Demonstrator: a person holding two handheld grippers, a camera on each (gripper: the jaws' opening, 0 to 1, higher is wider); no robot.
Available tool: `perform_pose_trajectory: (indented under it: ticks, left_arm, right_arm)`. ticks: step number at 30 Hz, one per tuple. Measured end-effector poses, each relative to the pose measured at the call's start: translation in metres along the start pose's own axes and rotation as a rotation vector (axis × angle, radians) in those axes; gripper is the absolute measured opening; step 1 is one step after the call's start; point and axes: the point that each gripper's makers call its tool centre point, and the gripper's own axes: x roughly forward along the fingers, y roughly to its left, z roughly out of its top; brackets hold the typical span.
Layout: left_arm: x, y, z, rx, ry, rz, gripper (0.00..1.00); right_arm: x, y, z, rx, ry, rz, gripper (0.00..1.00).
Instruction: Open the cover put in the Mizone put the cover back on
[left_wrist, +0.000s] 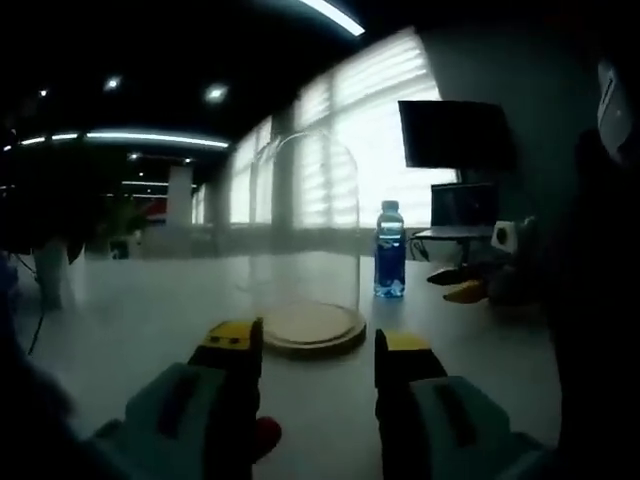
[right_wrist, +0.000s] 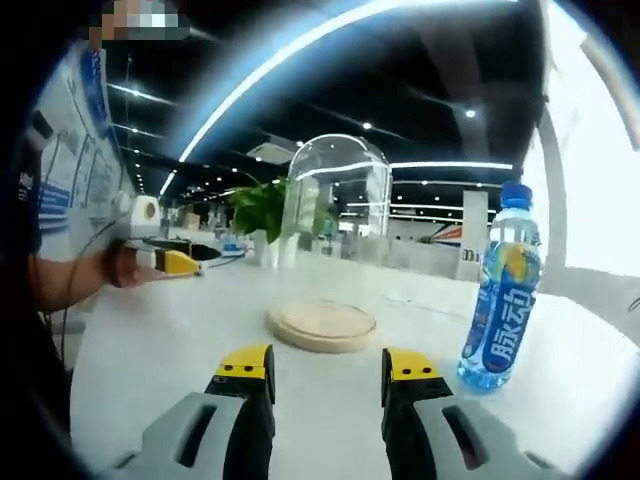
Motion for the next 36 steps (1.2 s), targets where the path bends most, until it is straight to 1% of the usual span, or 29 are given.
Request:
perform_pose_trajectory:
  ticks: [3, 5, 6, 10, 12, 13, 19, 23, 27, 28, 29, 36]
  left_arm:
    - [0.005, 0.000, 0.006, 0.006, -0.003, -0.014, 0.38]
    - [0.009, 0.003, 0.011, 0.021, -0.007, -0.018, 0.38]
    - [0.011, 0.005, 0.013, 0.023, -0.008, -0.020, 0.38]
    - [0.018, 0.010, 0.020, 0.028, -0.023, -0.031, 0.39]
    - [0.021, 0.013, 0.025, 0.063, -0.036, -0.032, 0.39]
    - [0.023, 0.014, 0.026, 0.065, -0.034, -0.034, 0.39]
    - [0.037, 0.020, 0.033, 0.055, -0.040, -0.061, 0.40]
    - [0.044, 0.025, 0.036, 0.057, -0.036, -0.058, 0.41]
    - [0.051, 0.033, 0.042, 0.050, -0.051, -0.056, 0.40]
    - [0.053, 0.035, 0.044, 0.048, -0.055, -0.055, 0.40]
    - [0.055, 0.036, 0.045, 0.047, -0.059, -0.056, 0.40]
    - [0.065, 0.037, 0.050, 0.026, -0.041, -0.102, 0.40]
  right_arm:
    - [0.003, -0.003, 0.013, -0.011, -0.018, -0.004, 0.35]
    - [0.006, -0.008, 0.023, -0.018, -0.033, -0.017, 0.35]
    - [0.008, -0.010, 0.025, -0.024, -0.034, -0.017, 0.35]
    - [0.014, -0.019, 0.031, -0.030, -0.031, -0.025, 0.36]
    - [0.017, -0.021, 0.036, -0.037, -0.032, -0.023, 0.37]
    - [0.019, -0.022, 0.038, -0.040, -0.032, -0.024, 0.37]
    - [0.031, -0.026, 0.050, -0.053, -0.035, -0.006, 0.37]
    - [0.038, -0.028, 0.057, -0.049, -0.041, 0.001, 0.38]
    - [0.041, -0.030, 0.060, -0.043, -0.043, 0.001, 0.39]
    - [0.046, -0.029, 0.066, -0.039, -0.051, 0.017, 0.39]
    - [0.047, -0.029, 0.067, -0.038, -0.052, 0.021, 0.39]
    - [0.055, -0.032, 0.073, -0.009, -0.058, 0.053, 0.39]
